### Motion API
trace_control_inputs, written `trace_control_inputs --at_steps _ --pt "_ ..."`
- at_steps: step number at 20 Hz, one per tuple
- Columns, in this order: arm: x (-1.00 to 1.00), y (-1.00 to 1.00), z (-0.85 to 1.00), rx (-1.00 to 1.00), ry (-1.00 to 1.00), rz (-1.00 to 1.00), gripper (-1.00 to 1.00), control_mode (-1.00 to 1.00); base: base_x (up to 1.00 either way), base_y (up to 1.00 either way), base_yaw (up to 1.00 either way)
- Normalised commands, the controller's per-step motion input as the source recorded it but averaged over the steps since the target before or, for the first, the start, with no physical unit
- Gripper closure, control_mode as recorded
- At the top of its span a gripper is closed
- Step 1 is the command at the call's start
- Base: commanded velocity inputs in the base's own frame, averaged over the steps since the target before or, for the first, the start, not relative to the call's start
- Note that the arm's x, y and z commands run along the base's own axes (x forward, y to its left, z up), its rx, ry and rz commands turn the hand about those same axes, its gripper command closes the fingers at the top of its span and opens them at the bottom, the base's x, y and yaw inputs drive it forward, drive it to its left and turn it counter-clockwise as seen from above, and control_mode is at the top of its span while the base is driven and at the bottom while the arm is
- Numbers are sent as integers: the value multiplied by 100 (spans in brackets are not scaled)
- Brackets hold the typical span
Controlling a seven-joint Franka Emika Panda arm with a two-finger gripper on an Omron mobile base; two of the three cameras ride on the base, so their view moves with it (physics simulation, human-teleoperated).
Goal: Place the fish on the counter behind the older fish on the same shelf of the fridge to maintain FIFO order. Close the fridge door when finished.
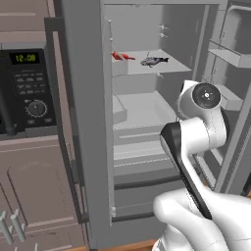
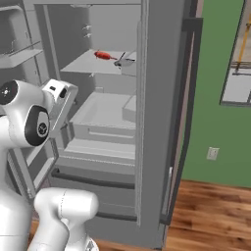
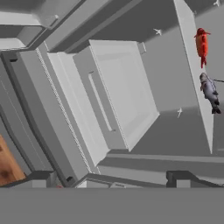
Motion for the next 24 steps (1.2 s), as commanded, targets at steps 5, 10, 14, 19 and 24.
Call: trace_control_inputs --at_steps 5,10,14,19,24 --pt "0 0 0 0 0 0 -100 100 -25 0 0" --pt "0 0 0 0 0 0 -100 100 -20 0 0" --pt "0 0 0 0 0 0 -100 100 -26 0 0" --pt "-56 -23 0 1 -16 -1 -100 -100 -11 0 0" --pt "-95 -72 26 1 -45 0 -100 -100 0 0 0"
